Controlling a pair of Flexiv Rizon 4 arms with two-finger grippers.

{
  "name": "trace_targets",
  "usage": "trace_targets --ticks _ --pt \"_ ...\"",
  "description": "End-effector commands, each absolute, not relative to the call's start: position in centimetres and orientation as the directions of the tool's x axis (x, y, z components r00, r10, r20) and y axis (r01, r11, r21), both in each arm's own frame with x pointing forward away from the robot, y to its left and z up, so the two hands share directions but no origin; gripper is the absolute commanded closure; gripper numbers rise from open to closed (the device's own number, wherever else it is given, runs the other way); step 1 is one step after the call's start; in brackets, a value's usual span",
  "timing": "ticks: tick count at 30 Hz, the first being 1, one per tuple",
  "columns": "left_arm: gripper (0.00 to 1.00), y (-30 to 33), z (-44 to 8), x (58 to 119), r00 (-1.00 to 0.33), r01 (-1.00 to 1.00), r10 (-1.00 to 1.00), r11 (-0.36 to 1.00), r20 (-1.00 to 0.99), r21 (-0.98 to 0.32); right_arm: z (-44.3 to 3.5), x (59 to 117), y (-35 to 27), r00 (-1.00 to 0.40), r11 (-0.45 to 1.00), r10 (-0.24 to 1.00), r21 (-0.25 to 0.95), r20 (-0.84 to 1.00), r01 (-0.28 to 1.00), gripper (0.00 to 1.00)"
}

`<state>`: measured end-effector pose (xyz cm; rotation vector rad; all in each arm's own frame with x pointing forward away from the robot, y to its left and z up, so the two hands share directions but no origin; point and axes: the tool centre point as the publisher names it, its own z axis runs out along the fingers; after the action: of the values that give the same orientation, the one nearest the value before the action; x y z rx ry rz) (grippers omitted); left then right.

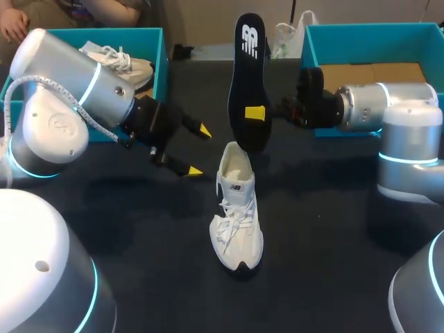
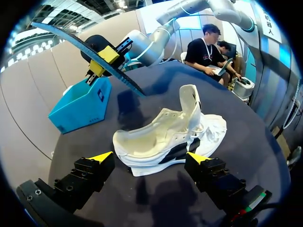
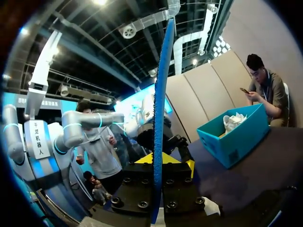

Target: Take the shoe out of the shoebox, open the shoe tongue, remove and reinsert the insole, then place the shoe into the shoebox

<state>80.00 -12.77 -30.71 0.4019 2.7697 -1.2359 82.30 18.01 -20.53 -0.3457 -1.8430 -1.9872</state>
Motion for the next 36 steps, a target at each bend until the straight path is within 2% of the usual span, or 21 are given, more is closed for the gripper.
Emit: trace_targets --ticks 1,6,10,22,36 --pt "0.0 -12.8 -30.6 80.0 -0.962 0.27 0.205 0.643 -0.179 -0.717 -20.6 82.3 18.1 -0.886 -0.044 -0.125 0.89 0.446 0.454 1.0" --pt "0.0 -12.8 -30.6 80.0 -0.962 0.27 0.205 0.643 -0.179 -0.717 -20.6 82.3 18.1 -0.886 -0.044 -0.125 0.89 0.446 0.454 1.0" --pt "0.0 -13.0 -31.7 79.8 -0.965 0.263 0.198 0.701 -0.173 -0.663 -21.2 82.2 18.3 -0.895 -0.044 -0.115 0.898 0.431 0.438 1.0" --pt "0.0 -12.1 -32.5 79.2 -0.993 0.114 0.111 0.791 -0.042 -0.601 -23.7 81.5 19.9 -0.904 -0.068 -0.103 0.904 0.415 0.423 1.0" --pt "0.0 -12.6 -34.5 80.2 -0.998 0.057 0.058 0.793 -0.018 -0.607 -23.9 81.6 20.1 -0.909 -0.065 -0.1 0.909 0.405 0.412 1.0"
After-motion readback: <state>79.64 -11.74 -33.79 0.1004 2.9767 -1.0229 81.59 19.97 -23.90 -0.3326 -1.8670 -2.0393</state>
